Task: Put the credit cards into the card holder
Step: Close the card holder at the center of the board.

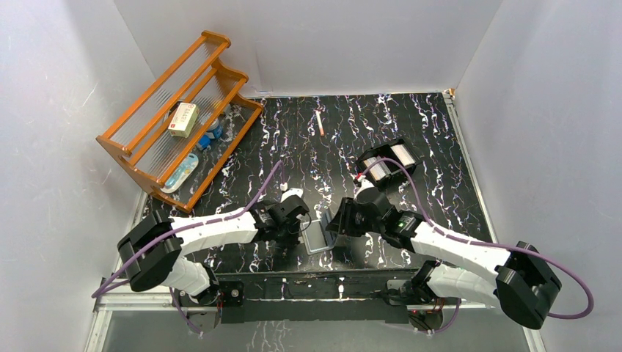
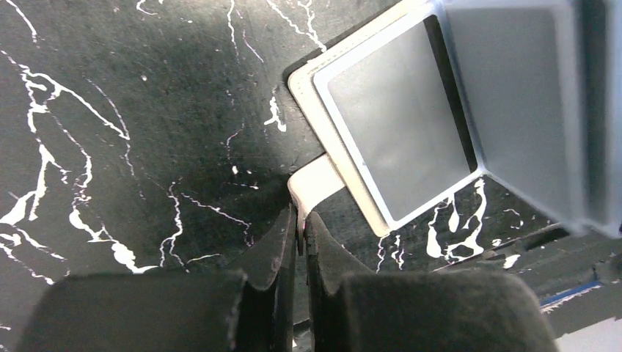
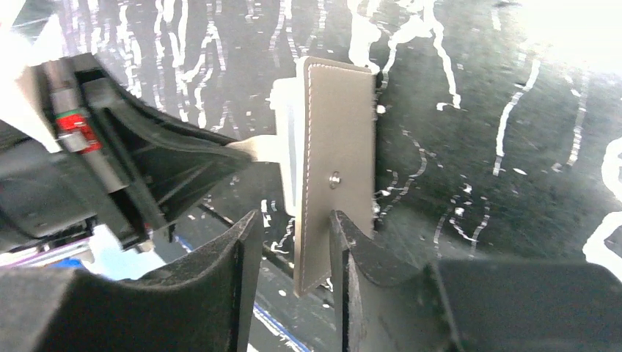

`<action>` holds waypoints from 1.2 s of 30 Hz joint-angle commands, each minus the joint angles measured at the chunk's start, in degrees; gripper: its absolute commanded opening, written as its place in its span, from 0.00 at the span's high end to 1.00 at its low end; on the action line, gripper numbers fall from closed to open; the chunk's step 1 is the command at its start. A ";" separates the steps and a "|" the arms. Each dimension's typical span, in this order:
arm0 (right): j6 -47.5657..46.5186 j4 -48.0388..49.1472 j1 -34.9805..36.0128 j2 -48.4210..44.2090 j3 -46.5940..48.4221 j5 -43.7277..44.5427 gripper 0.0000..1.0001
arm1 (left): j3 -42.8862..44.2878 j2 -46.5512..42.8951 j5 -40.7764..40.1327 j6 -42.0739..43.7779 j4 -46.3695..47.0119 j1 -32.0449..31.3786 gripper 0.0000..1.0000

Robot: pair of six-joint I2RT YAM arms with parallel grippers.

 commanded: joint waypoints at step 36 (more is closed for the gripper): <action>-5.37 4.03 0.26 14.61 9.68 -5.31 0.70 | -1.52 -4.32 10.44 -0.57 7.06 6.03 1.00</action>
